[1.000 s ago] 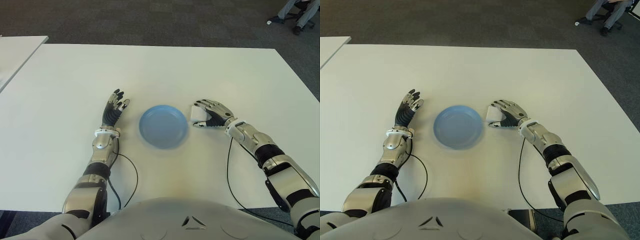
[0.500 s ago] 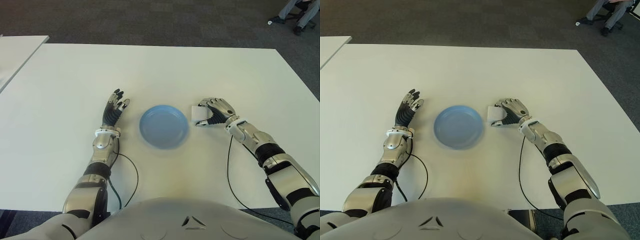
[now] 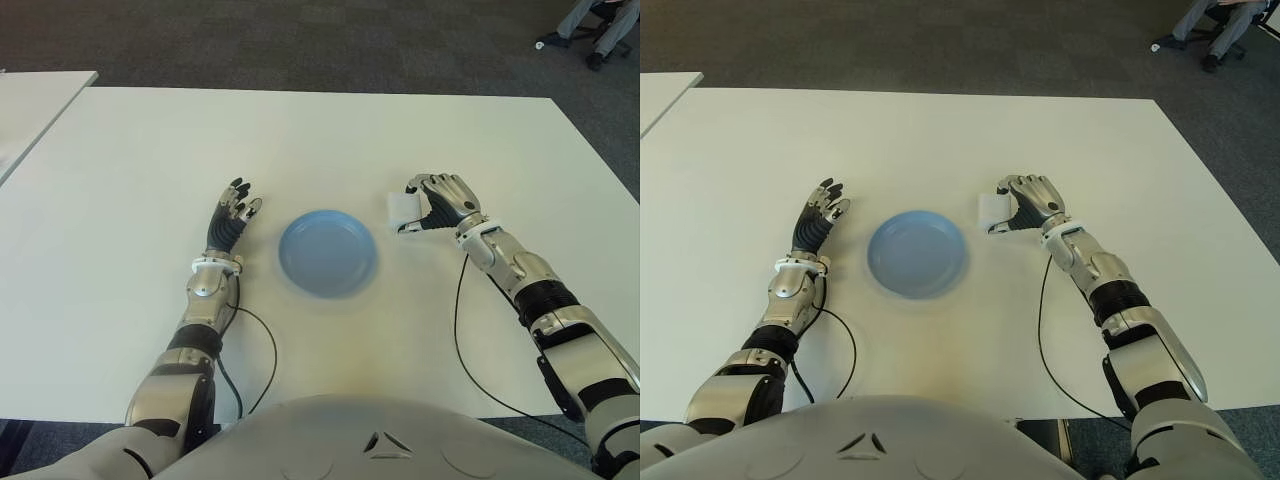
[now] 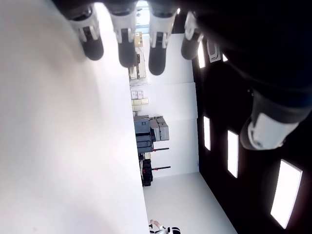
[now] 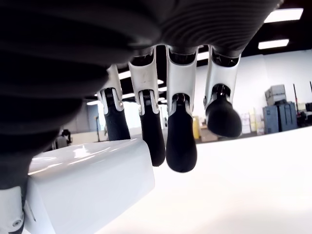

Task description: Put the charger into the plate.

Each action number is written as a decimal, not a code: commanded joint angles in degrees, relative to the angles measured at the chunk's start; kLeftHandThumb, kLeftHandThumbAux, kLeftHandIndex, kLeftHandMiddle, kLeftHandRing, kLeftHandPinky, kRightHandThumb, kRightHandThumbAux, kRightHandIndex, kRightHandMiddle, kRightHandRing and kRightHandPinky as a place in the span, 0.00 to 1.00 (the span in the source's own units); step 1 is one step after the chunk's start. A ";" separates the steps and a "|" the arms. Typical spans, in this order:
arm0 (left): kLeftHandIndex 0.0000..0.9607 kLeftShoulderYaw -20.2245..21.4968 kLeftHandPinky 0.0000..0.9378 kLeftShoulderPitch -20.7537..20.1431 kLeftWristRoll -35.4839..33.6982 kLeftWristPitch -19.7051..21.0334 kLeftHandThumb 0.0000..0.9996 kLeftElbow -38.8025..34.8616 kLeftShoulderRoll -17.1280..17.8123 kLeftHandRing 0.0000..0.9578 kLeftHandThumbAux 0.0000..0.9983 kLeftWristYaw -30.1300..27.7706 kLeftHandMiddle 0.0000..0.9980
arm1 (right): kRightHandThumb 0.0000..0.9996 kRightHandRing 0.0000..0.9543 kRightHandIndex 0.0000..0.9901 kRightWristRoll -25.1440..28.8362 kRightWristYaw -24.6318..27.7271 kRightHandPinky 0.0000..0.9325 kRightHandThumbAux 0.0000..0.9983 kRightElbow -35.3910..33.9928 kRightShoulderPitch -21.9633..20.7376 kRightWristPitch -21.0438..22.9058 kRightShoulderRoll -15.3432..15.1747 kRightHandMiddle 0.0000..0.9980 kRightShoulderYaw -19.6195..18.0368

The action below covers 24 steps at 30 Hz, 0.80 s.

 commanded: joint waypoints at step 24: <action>0.09 -1.02 0.09 1.05 0.62 3.10 0.00 4.34 -1.45 0.12 0.49 0.86 0.14 | 0.74 0.93 0.45 -2.11 0.77 0.94 0.71 -10.25 3.42 0.08 -2.65 0.88 -2.80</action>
